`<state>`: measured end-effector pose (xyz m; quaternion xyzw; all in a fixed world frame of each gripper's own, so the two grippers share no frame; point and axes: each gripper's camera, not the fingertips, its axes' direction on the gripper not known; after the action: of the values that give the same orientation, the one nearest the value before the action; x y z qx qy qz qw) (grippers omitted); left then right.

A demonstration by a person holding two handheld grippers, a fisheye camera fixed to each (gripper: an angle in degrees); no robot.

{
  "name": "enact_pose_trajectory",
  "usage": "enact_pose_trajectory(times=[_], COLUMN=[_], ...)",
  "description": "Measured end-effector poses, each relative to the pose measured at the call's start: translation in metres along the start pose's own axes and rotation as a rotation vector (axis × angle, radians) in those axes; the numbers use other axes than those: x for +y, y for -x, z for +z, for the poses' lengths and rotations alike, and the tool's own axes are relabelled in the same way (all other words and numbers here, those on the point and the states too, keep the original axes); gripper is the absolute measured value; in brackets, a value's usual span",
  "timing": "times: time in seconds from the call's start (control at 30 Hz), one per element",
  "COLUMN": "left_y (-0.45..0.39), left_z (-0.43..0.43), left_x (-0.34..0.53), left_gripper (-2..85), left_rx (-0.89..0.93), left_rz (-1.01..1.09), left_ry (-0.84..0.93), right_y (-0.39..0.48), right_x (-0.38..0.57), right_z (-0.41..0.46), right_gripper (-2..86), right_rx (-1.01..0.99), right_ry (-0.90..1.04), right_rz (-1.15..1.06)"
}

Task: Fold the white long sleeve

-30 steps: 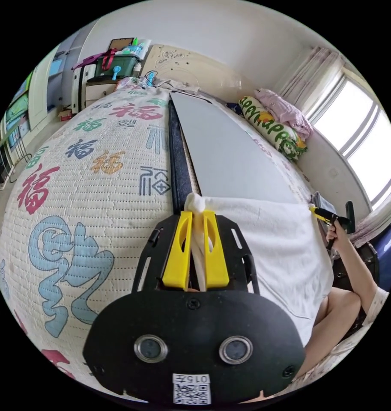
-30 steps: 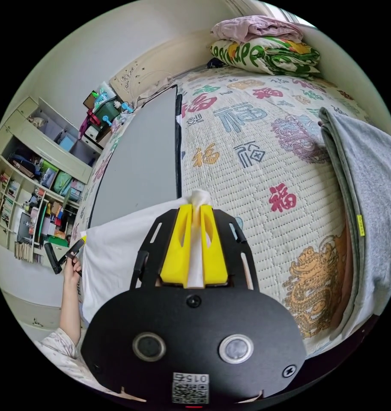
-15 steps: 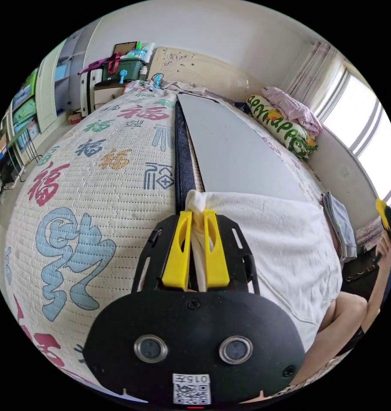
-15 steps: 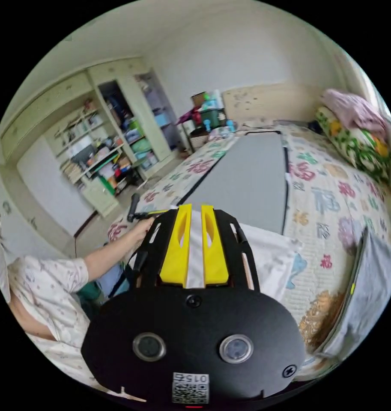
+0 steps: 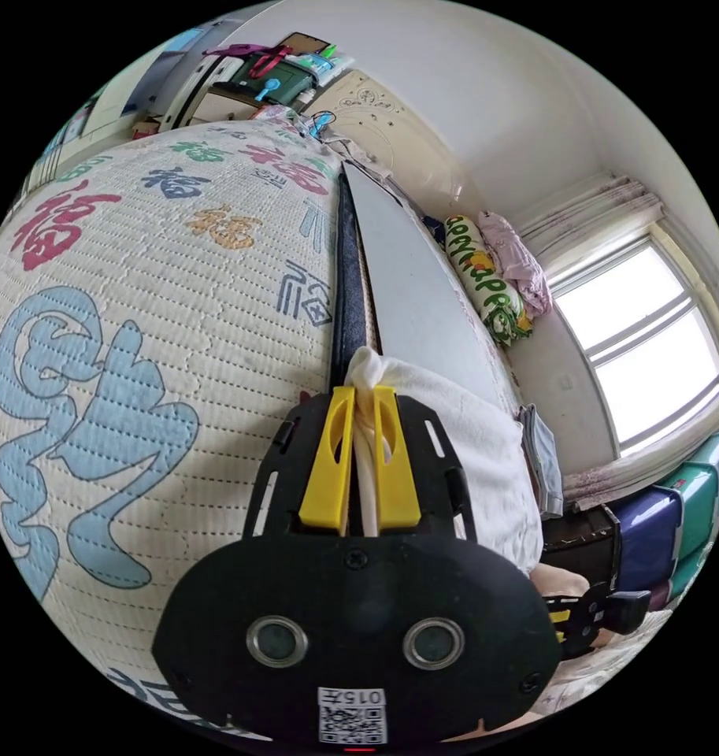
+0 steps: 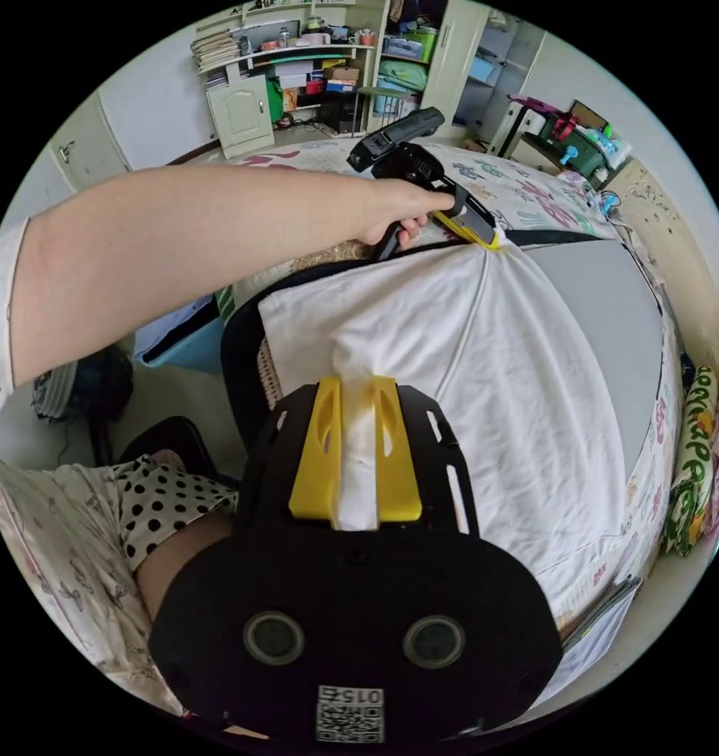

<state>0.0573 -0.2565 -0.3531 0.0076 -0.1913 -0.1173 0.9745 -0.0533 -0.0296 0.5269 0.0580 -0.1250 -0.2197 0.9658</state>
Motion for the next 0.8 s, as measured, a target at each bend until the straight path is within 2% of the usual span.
enact_pose_trajectory(times=[0.07, 0.17, 0.3, 0.37, 0.47, 0.57, 0.67, 0.8], left_y=[0.009, 0.003, -0.014, -0.012, 0.003, 0.004, -0.016, -0.058], left_z=[0.004, 0.012, 0.026, 0.029, 0.014, -0.034, -0.073, -0.066], left_x=[0.005, 0.016, 0.040, 0.049, 0.066, 0.115, 0.183, 0.299], left_gripper=[1.7, 2.1, 3.2, 3.9, 4.4, 2.8, 5.9, 7.5], left_rx=[0.001, -0.093, -0.264, -0.277, -0.241, -0.202, -0.130, -0.011], left_rz=[-0.007, 0.040, 0.133, 0.162, 0.160, 0.229, 0.406, 0.706], left_ry=[0.001, 0.005, -0.006, -0.002, 0.021, -0.129, -0.189, -0.061], right_y=[0.006, 0.018, 0.013, 0.007, -0.009, -0.025, -0.036, -0.057], right_x=[0.024, 0.063, 0.109, 0.129, 0.169, 0.217, 0.266, 0.313], right_z=[0.011, 0.033, 0.071, 0.072, 0.051, 0.026, 0.005, 0.008], right_gripper=[4.1, 3.3, 5.8, 7.2, 8.2, 8.8, 9.3, 9.6], right_rx=[-0.020, -0.035, -0.139, -0.188, -0.303, -0.413, -0.322, -0.173], right_ry=[-0.014, -0.012, 0.006, -0.003, -0.035, 0.009, 0.003, 0.029], right_rz=[0.021, -0.031, 0.031, 0.034, 0.003, -0.076, -0.102, 0.027])
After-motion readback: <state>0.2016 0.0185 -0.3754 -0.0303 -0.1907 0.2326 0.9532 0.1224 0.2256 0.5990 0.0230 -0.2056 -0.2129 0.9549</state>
